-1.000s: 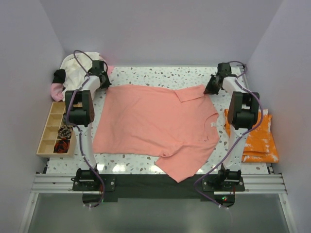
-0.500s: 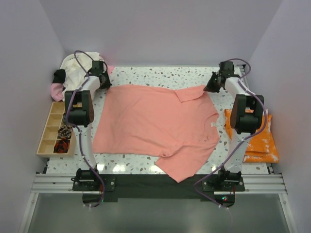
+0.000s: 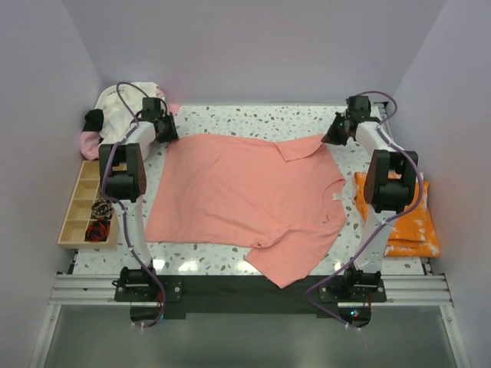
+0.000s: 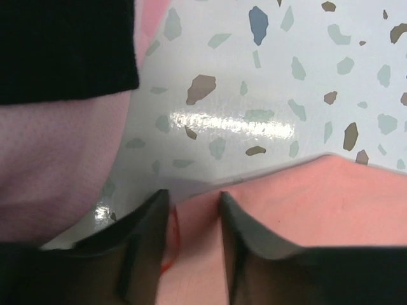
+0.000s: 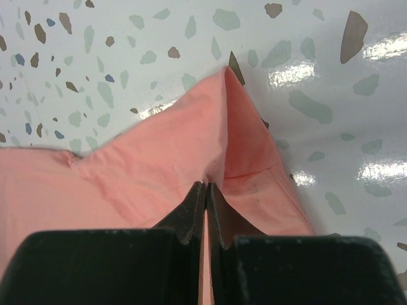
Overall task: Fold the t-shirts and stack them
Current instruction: Grap the side of the flattened tshirt furthest away from the robot with both arms, then fold the flattened tshirt in 1/3 of the way
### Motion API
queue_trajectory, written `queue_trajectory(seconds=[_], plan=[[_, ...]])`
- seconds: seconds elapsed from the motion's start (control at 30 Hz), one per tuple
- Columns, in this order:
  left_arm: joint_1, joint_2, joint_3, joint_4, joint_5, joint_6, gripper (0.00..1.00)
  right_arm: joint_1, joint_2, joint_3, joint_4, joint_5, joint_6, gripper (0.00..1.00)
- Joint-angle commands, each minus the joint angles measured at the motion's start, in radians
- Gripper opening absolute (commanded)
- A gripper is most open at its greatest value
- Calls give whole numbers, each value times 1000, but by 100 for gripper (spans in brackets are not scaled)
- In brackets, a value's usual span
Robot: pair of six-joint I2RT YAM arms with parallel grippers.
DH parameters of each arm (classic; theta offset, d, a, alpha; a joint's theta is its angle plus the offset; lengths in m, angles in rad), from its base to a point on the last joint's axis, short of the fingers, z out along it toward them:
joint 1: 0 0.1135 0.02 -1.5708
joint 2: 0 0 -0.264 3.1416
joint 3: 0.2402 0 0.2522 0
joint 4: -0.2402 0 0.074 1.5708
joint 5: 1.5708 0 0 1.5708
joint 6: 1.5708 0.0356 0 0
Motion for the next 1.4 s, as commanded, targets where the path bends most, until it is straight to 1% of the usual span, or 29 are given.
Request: queue_trajectory(seconds=[0.0,0.07,0.1,0.17,0.2,0.37,0.57,0.8,1.0,1.13,1.37], plan=[[23,-56,-26,31,57,7,30,-4,-32,-6,19,-25,-2,0],[23,-49,-28,25,70,7,19,-4,-30,-6,20,-25,0,0],[23,-45,-28,20,74,7,11,-2,-30,-5,20,-27,0,0],[23,-43,-26,5,76,9,5,-4,-32,-3,19,-28,0,0],[21,-45,-25,2,74,9,0,-4,-34,-5,20,-30,0,0],[29,-57,-3,-20,80,15,0,-4,-55,-11,13,-31,-5,0],[29,-123,-11,-41,97,15,0,-4,-124,-83,22,-48,0,0],[30,-190,-41,-66,110,16,0,-4,-268,-221,52,-66,15,0],[32,-218,-78,-58,120,-8,0,-4,-391,-279,52,-85,32,0],[30,-200,-83,-69,82,-22,0,-4,-466,-318,59,-114,50,0],[29,-108,-32,-93,85,-31,0,-4,-560,-365,54,-178,90,0]])
